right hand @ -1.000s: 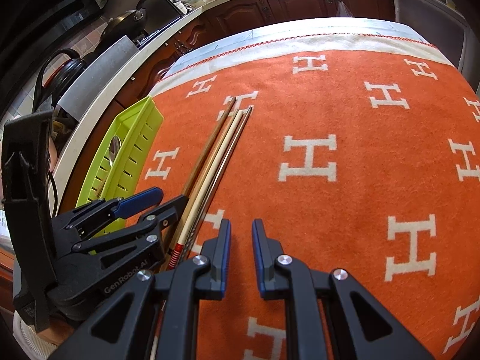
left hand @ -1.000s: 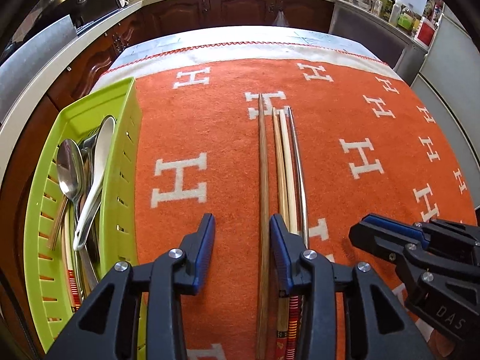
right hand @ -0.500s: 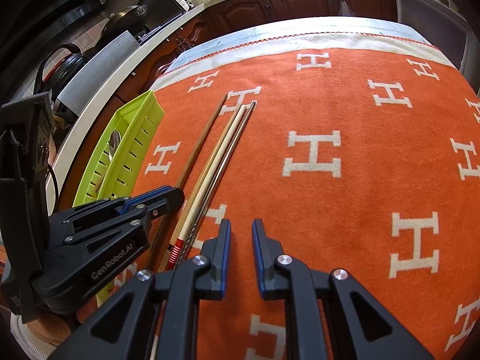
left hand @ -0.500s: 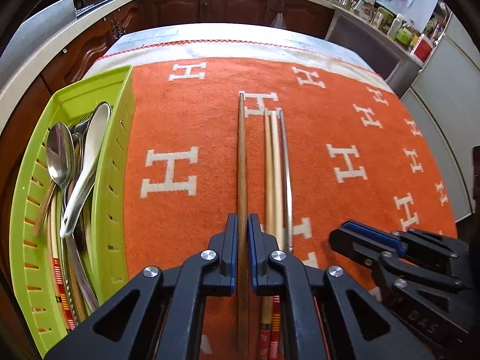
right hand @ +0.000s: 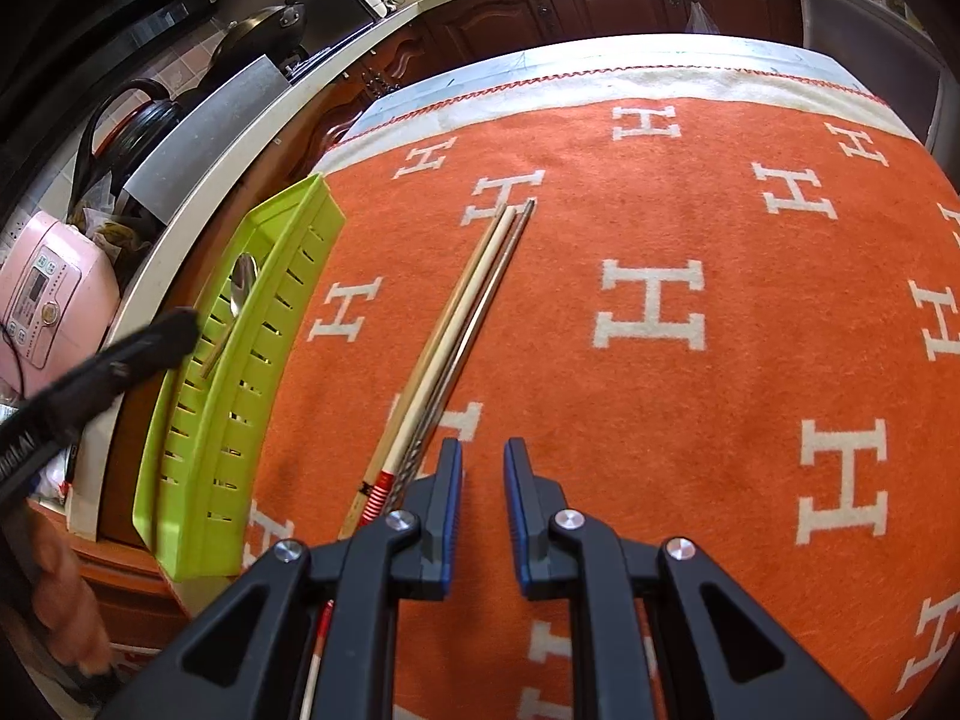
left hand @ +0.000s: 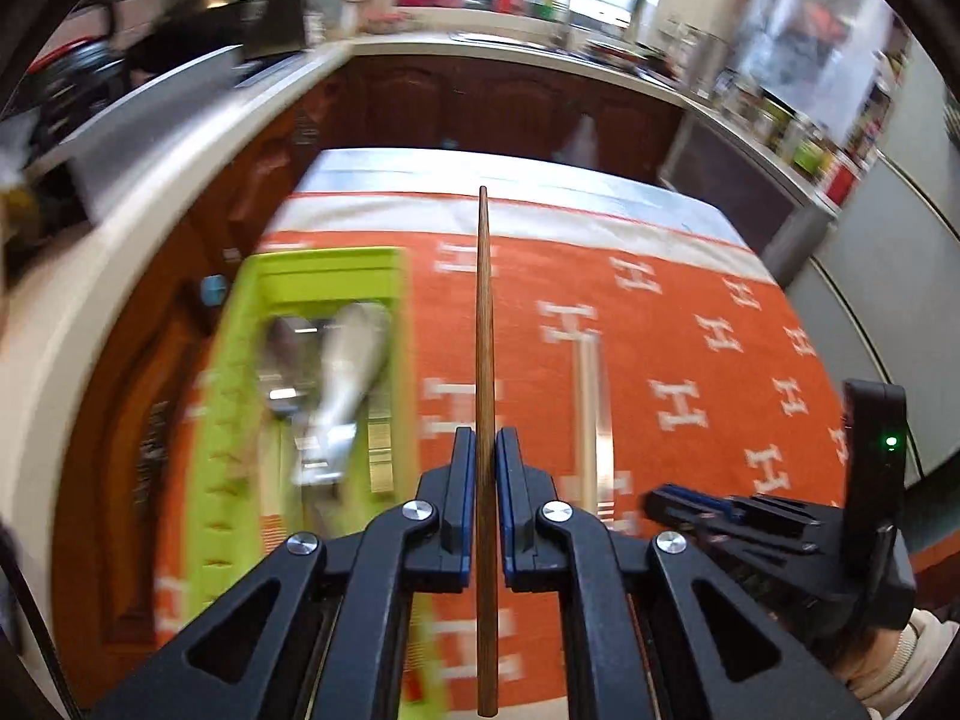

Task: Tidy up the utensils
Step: 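Grasp a wooden chopstick with left tool and drop it into the tray, then grasp the thin steel chopstick with right tool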

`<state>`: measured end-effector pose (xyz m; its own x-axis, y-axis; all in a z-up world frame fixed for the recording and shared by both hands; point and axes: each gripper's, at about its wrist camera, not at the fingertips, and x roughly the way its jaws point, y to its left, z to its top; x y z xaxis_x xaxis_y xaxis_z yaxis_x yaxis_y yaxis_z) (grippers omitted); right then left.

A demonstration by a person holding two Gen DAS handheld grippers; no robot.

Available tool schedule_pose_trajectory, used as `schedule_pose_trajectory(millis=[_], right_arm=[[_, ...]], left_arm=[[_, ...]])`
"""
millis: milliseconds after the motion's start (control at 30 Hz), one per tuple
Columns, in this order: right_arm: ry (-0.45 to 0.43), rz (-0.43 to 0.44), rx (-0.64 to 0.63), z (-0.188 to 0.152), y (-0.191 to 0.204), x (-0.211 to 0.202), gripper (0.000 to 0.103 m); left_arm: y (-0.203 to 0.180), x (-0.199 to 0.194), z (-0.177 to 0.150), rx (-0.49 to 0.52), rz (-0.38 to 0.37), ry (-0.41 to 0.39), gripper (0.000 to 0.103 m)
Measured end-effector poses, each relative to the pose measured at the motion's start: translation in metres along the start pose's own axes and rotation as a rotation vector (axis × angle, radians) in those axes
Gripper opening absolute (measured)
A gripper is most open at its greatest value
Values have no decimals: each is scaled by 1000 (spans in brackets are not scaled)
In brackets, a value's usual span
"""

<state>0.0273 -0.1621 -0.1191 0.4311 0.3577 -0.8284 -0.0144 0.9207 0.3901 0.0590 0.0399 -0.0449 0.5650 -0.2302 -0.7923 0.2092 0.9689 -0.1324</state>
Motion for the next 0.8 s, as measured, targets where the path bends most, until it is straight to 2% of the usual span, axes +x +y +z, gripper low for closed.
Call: schedule_pose_trajectory(millis=[67,233,500,567,700,800], right_arm=[[7,7,9,0,1,2,14],[18,1,10,1,9,8,14],[10,-28,46,13,18,16,14],[9,-51,45,16,22,18,14],[11,-114,24,17,32,23,14],[-2,-162,9,16,38,24,14]], left_arm=[[21,-4,-2,-28,58,-6,4],[64,5,-13,-95,122,19,4],[73,32,-22,-78,152,48,5],[73,33,-25,-80,146,50,9],[77,28,-25,-102,113,22,25],[77,21,-25,-112,94,0,29]])
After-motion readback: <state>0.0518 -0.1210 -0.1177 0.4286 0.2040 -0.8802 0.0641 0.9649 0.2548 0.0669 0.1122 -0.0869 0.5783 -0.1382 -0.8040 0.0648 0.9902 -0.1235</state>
